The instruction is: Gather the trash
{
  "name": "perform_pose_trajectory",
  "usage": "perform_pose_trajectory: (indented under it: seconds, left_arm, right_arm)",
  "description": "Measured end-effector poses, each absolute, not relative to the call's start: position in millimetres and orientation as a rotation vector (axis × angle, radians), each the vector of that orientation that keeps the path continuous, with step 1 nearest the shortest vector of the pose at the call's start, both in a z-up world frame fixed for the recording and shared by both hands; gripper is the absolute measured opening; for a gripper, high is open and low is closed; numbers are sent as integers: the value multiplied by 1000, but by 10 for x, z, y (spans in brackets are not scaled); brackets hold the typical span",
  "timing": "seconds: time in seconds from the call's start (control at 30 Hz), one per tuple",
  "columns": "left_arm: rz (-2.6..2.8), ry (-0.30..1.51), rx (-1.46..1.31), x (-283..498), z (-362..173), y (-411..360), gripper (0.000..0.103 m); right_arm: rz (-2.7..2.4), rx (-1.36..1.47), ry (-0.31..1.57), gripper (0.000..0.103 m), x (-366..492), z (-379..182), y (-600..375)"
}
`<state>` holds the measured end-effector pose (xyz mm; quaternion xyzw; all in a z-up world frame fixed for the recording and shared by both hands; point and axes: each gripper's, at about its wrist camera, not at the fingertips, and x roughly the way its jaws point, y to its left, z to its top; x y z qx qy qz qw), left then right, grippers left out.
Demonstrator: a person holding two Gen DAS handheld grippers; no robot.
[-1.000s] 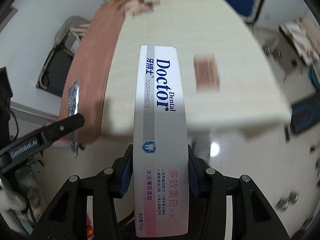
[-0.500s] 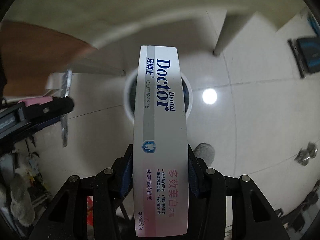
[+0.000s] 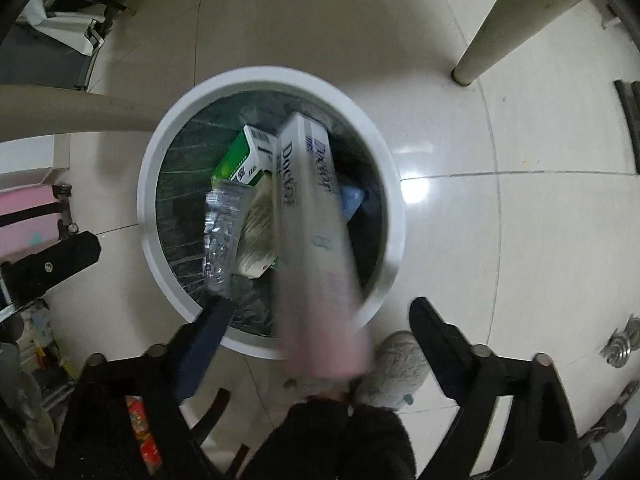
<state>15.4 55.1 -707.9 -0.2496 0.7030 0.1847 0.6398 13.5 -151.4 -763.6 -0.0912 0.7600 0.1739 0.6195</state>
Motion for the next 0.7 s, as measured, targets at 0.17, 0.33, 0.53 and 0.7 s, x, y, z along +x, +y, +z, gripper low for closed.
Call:
perform_pose_trajectory:
  seconds: [0.17,0.33,0.53,0.7]
  left_arm:
    - [471,1563,-532,1,-6527,421,99]
    - [478,1525,-518,-173,-5779,236,99]
    - [452,1499,-521,-375,-4795,-52,99]
    - [425,1464,-491,-562,-4043,-299,99]
  right_arm:
    - [362,-286,1655,103,146,-7118,-1561]
    - [355,-319,1598,103,84,-6364,-1651]
    - [407,-300,1546,103,-50,-5195,-1857]
    - [447,-277,1506,103,-198,-4196,-2057]
